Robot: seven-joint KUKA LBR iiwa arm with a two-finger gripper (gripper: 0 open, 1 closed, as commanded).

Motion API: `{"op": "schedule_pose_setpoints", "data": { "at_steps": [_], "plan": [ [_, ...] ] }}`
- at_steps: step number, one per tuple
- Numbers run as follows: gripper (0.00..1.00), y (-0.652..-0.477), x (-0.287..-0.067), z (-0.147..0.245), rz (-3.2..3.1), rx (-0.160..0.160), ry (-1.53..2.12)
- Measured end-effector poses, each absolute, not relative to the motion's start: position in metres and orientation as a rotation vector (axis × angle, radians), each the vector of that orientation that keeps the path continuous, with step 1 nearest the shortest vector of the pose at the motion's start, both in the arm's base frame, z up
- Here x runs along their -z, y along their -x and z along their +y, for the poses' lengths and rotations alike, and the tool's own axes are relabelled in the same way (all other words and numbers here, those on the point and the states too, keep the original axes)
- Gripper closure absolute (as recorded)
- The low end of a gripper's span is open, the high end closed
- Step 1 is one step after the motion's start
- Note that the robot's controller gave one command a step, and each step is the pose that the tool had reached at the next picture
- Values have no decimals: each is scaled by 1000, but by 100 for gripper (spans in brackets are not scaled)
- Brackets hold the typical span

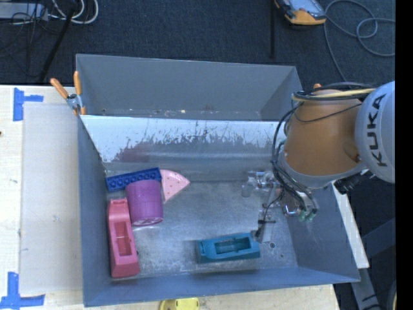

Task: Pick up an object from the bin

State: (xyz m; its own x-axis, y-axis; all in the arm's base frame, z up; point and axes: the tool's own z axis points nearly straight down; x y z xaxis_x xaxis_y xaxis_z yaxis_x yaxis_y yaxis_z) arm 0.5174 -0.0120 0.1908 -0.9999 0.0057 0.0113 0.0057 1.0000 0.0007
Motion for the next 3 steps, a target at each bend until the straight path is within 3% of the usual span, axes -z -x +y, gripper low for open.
{"op": "schedule_pose_setpoints", "data": {
  "at_steps": [1,2,3],
  "plan": [
    [0,-519,-195,-12,-3139,1,8],
    [0,-509,-172,-25,-3137,1,-246],
    [0,-482,-104,-2,-3079,-3,-629]
  ]
}}
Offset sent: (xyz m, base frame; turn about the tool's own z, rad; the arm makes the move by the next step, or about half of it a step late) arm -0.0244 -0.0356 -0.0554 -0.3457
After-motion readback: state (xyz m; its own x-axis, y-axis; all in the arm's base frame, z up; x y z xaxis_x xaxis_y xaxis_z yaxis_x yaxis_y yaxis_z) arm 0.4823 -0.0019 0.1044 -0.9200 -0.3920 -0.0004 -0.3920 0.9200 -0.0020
